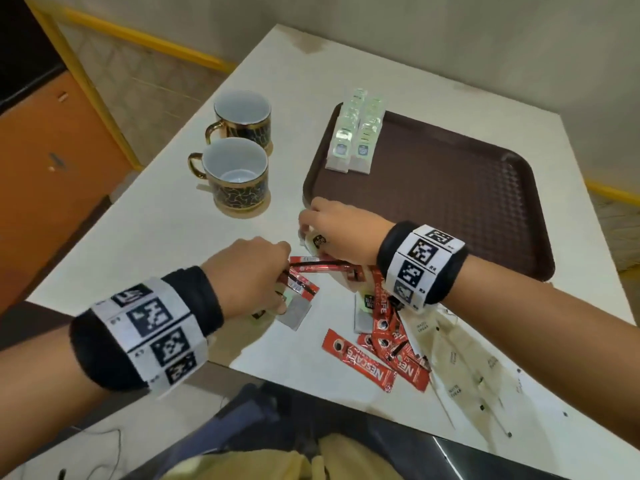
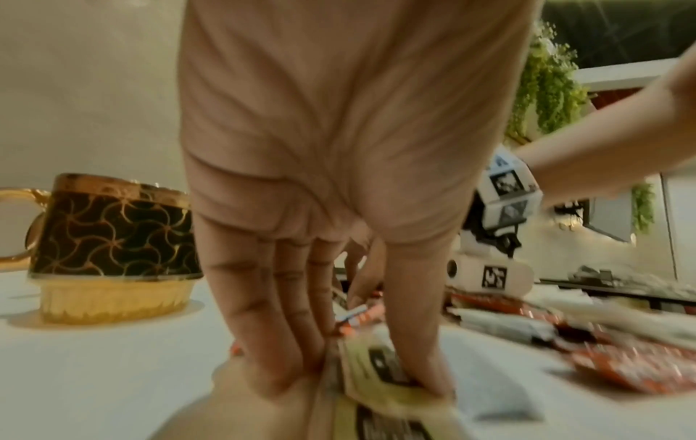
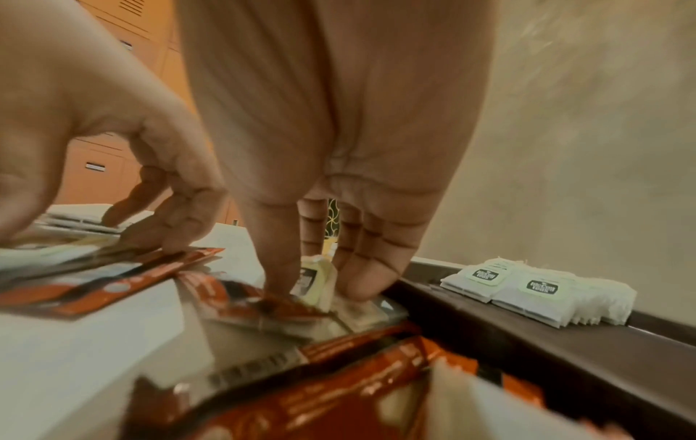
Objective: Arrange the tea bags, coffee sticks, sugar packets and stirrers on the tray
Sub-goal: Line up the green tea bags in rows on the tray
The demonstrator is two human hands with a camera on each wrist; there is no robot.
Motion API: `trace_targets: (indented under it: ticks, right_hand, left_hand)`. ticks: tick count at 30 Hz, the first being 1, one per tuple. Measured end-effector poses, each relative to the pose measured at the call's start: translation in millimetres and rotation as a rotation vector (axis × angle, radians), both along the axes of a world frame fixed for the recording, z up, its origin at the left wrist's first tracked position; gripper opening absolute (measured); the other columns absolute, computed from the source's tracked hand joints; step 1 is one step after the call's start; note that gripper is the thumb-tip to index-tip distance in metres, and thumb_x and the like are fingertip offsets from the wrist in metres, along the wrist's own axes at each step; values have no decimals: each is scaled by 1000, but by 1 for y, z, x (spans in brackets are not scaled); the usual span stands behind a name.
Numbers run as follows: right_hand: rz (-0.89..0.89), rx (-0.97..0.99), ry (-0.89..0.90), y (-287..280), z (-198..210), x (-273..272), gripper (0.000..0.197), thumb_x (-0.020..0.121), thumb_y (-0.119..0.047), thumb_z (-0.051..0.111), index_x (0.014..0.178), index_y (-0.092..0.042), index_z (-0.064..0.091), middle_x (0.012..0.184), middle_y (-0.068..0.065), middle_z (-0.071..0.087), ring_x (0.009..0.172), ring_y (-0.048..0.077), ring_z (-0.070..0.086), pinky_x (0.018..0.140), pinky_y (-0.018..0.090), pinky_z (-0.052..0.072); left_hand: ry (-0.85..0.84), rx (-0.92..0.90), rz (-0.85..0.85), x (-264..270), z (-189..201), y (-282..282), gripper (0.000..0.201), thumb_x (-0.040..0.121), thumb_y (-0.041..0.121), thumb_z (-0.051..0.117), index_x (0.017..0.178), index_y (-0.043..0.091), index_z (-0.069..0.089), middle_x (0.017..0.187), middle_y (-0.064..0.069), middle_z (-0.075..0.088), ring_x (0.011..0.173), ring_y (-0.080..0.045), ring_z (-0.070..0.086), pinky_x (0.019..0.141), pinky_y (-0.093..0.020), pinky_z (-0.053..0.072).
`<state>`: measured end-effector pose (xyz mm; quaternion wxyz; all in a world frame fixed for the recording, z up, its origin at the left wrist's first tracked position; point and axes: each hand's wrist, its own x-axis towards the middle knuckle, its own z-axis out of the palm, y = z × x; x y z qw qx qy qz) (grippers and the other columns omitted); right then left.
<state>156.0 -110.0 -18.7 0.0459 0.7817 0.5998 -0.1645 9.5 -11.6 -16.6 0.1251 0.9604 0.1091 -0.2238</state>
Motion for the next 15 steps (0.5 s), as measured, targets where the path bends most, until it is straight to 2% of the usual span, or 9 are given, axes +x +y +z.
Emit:
trace_targets:
  ticks: [3, 6, 9, 12, 13, 15]
  right_hand:
    - [-34, 23, 8, -2, 1, 0, 23, 93, -3, 49, 114, -10, 56, 109, 8, 49, 93, 25, 49, 71, 34, 37]
    - [-122, 70, 133, -8, 5, 4, 13, 86, -3, 60, 95, -12, 62, 96, 3, 56, 88, 23, 54, 74, 36, 46]
    - [-225, 159, 284, -18, 17, 14, 8, 81, -5, 69, 89, -7, 68, 89, 7, 64, 85, 21, 59, 75, 32, 48]
    - [-340, 248, 485, -30, 33, 30, 6, 82, -9, 74, 88, -11, 72, 87, 6, 70, 69, 10, 59, 65, 24, 50]
    - [-393, 278, 556, -34, 37, 38, 6, 83, -10, 74, 89, -10, 72, 86, 7, 71, 64, 9, 59, 59, 22, 50]
    - [-466, 334, 579, -41, 45, 55, 10, 85, -12, 72, 95, -8, 71, 87, 8, 72, 61, 12, 59, 49, 19, 48]
  left_hand:
    - [-48, 15, 4, -4, -2, -5, 36, 82, 28, 72, 101, 18, 43, 92, -2, 58, 80, -22, 57, 64, -30, 43]
    - [-93, 59, -16, -8, 0, -4, 23, 86, 17, 63, 104, 18, 47, 97, -5, 60, 78, -21, 56, 62, -28, 41]
    - [-83, 5, -11, -11, 6, -2, 25, 84, 19, 67, 104, 20, 51, 102, -1, 61, 86, -19, 58, 70, -27, 47]
    - [-90, -82, 19, -13, 13, 0, 23, 81, 19, 72, 95, 22, 55, 98, 5, 61, 84, -14, 57, 75, -27, 52]
    - [-83, -102, 28, -14, 17, 0, 23, 80, 19, 74, 93, 24, 55, 94, 9, 60, 81, -11, 56, 73, -25, 52]
    - [-68, -119, 36, -12, 30, 0, 25, 78, 19, 76, 85, 30, 55, 80, 16, 56, 72, -4, 54, 64, -16, 46]
